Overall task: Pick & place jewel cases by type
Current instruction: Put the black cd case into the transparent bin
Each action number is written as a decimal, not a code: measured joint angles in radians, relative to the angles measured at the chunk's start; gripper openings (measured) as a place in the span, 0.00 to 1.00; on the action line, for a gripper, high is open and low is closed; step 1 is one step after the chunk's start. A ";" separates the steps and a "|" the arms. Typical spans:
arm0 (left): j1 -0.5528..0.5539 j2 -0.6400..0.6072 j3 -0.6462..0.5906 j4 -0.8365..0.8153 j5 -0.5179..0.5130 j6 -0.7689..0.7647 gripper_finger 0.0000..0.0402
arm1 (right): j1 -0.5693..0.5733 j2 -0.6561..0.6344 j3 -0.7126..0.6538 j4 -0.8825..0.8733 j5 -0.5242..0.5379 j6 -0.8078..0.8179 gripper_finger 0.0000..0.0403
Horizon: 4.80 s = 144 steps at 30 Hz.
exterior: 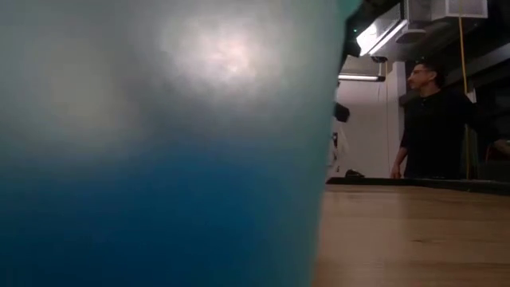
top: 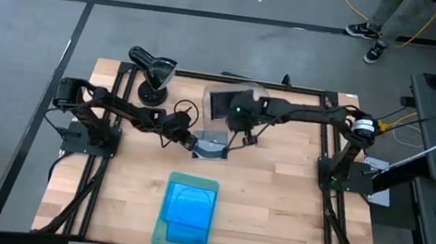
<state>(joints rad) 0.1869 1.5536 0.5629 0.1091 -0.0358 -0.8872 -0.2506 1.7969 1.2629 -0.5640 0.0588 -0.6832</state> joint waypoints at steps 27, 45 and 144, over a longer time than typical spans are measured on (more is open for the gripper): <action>-0.101 0.000 0.000 -0.014 -0.131 -0.134 0.02 | 0.063 -0.200 -0.170 0.038 -0.035 0.182 0.03; -0.073 -0.151 0.000 -0.068 -0.002 -0.151 0.07 | 0.078 -0.099 -0.449 0.355 -0.125 0.182 0.12; -0.059 0.110 0.029 0.222 0.000 -0.321 0.62 | 0.055 0.063 -0.408 0.593 -0.334 0.151 0.01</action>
<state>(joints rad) 0.1281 1.6633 0.5920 0.3314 -0.0362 -1.2078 -0.1952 1.8603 0.8547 0.0288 -0.2752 -0.5323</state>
